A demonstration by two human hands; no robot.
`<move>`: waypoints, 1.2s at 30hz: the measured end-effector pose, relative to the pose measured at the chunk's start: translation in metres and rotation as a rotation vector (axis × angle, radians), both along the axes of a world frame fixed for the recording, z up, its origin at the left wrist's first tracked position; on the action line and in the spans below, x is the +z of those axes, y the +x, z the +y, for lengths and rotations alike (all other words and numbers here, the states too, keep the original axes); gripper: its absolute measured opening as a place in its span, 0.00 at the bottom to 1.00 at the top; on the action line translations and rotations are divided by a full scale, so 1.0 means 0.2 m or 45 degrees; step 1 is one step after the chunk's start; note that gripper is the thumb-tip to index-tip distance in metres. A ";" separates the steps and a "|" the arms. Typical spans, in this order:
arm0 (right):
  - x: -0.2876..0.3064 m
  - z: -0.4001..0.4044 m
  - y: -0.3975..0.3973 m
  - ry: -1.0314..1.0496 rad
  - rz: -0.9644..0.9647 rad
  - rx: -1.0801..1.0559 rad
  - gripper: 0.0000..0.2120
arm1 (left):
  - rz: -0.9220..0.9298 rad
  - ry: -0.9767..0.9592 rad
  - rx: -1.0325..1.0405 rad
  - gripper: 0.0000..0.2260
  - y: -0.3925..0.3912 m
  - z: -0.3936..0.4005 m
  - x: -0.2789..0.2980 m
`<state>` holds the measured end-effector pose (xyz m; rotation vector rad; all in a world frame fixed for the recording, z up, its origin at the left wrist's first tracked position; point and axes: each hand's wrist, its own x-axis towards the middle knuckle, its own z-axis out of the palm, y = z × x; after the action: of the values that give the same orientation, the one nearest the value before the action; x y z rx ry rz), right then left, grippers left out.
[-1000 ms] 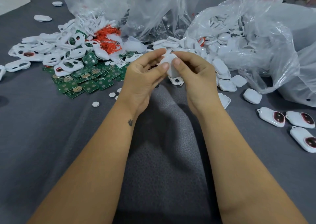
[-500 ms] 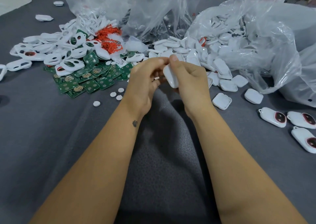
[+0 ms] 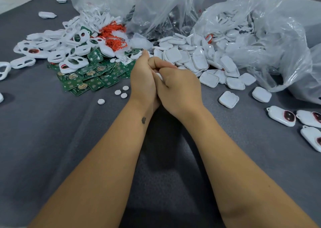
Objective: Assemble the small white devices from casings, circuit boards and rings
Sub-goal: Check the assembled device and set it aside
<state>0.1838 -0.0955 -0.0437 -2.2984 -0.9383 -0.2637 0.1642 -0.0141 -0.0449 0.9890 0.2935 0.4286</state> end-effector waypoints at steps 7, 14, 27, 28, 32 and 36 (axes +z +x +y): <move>-0.01 0.00 -0.01 0.061 -0.093 0.015 0.18 | -0.046 -0.010 0.046 0.29 0.00 0.00 0.01; -0.02 -0.01 0.03 0.127 0.059 0.051 0.19 | -0.109 0.014 -0.045 0.32 0.00 0.00 -0.01; 0.00 -0.10 0.10 0.440 0.031 -0.204 0.10 | -0.226 0.202 -0.161 0.14 0.01 -0.01 -0.01; 0.00 -0.10 0.10 0.448 0.036 -0.212 0.09 | -0.227 0.217 -0.171 0.15 0.01 0.00 -0.01; 0.00 -0.09 0.10 0.509 0.030 -0.229 0.08 | -0.237 0.202 -0.203 0.14 0.01 0.00 -0.01; 0.00 -0.09 0.12 0.644 0.157 -0.179 0.06 | -0.262 0.171 -0.171 0.11 0.01 0.00 -0.01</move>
<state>0.2073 -0.1137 -0.0443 -1.8866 -0.5675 -0.3674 0.1660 -0.0148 -0.0472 1.0788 0.0127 0.4278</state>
